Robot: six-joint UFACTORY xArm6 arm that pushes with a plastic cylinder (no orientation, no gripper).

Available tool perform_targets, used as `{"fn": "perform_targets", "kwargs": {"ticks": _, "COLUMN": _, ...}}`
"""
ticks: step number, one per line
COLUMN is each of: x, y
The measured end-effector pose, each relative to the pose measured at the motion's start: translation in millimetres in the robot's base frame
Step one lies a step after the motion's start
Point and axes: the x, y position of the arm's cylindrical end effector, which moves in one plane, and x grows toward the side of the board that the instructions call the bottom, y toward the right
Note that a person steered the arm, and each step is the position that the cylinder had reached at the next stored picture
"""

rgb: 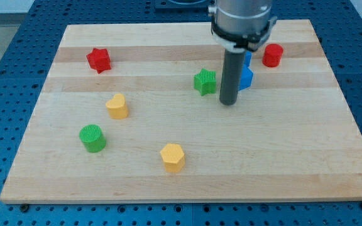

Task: Drag the blue cube to the top side

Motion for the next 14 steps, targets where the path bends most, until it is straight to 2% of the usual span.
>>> {"fn": "perform_targets", "kwargs": {"ticks": 1, "x": 36, "y": -4}}
{"fn": "perform_targets", "kwargs": {"ticks": 3, "x": 32, "y": 35}}
{"fn": "perform_targets", "kwargs": {"ticks": 5, "x": -33, "y": 50}}
{"fn": "perform_targets", "kwargs": {"ticks": 9, "x": -199, "y": 5}}
{"fn": "perform_targets", "kwargs": {"ticks": 10, "x": -214, "y": -1}}
{"fn": "perform_targets", "kwargs": {"ticks": 12, "x": -206, "y": 11}}
{"fn": "perform_targets", "kwargs": {"ticks": 14, "x": -232, "y": 4}}
